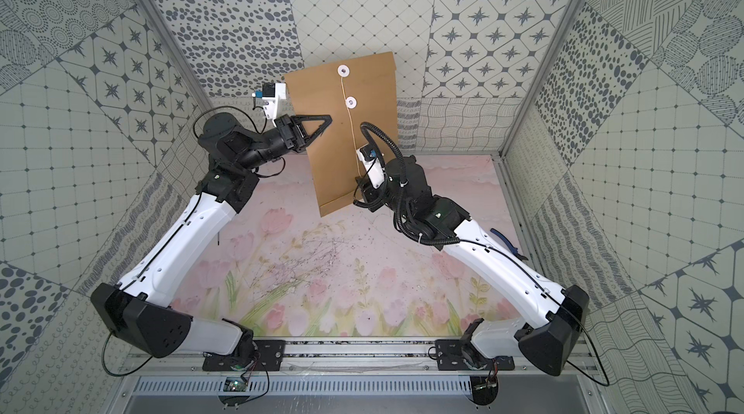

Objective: Close the mouth of the file bag
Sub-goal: Close the file bag.

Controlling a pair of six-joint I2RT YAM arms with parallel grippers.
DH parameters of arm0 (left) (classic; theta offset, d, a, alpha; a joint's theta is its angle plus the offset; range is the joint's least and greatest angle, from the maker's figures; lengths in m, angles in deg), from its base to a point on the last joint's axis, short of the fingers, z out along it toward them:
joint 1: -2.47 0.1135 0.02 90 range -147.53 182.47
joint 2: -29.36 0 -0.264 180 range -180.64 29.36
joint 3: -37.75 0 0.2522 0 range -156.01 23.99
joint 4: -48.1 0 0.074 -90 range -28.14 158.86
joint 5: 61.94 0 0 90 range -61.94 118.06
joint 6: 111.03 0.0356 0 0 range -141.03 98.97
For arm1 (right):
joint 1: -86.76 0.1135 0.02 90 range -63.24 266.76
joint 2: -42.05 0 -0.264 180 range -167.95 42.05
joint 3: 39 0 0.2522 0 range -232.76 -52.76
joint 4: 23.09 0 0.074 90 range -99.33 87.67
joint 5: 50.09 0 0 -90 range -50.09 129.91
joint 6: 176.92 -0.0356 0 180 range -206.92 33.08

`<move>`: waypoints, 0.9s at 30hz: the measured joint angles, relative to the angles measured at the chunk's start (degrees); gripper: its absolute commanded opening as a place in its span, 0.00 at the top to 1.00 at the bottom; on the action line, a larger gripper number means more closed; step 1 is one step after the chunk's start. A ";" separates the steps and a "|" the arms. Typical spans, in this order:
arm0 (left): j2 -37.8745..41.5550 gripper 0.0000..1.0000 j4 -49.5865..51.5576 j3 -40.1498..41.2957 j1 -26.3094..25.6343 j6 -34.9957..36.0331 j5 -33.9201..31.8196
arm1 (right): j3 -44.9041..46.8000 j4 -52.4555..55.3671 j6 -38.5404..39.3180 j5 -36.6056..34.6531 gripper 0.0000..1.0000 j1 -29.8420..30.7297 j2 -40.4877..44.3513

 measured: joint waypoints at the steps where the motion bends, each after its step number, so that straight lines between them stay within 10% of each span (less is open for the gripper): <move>1: -0.13 1.00 0.31 -0.28 -0.17 0.00 -0.09 | 0.00 -0.24 -0.15 0.09 0.69 0.00 -0.22; 27: -0.52 1.00 2.08 -1.66 -2.10 1.53 -0.11 | 0.48 -6.12 -6.47 3.45 1.00 -2.12 -1.38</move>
